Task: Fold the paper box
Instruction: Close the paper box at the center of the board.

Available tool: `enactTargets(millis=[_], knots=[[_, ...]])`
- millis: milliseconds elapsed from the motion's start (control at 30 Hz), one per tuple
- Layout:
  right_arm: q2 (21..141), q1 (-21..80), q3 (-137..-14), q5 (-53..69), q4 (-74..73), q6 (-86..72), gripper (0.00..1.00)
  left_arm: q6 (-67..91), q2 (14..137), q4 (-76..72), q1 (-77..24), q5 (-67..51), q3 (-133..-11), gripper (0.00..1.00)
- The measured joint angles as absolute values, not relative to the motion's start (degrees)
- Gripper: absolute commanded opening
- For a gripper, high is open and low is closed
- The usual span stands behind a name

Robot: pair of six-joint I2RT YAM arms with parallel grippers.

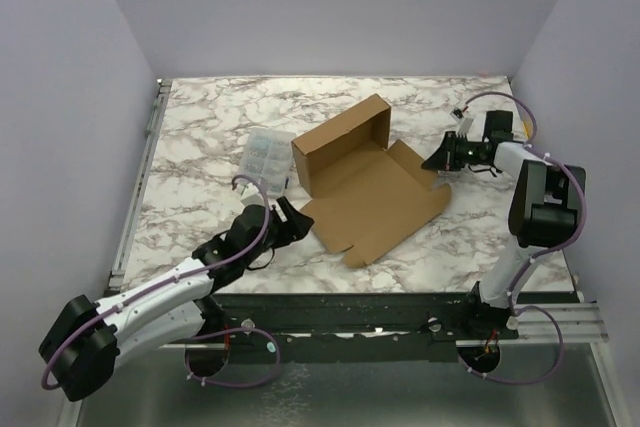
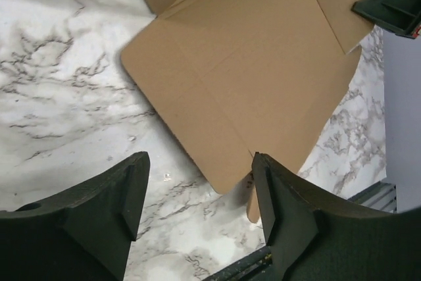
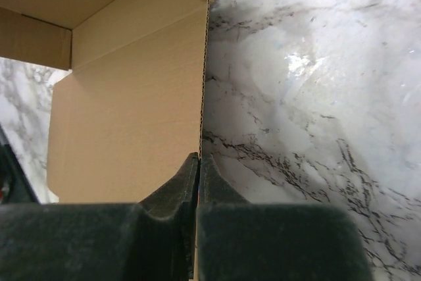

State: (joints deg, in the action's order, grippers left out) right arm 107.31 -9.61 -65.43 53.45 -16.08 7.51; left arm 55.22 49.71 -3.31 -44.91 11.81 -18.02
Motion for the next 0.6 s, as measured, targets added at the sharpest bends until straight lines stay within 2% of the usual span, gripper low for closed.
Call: enactTargets(millis=[233,333,600], knots=[[103.4,-6.5,-64.4,47.3,-15.5,11.9,0.02,50.8,57.7,-1.2,-48.7,10.3,-27.2,0.63],[102.8,-4.9,-63.7,45.2,-15.5,14.0,0.02,49.8,64.3,-2.3,-50.9,10.3,-31.0,0.58],[99.7,-2.8,-57.9,40.8,-14.7,20.0,0.02,49.2,82.9,-7.6,-55.6,13.3,-40.4,0.57]])
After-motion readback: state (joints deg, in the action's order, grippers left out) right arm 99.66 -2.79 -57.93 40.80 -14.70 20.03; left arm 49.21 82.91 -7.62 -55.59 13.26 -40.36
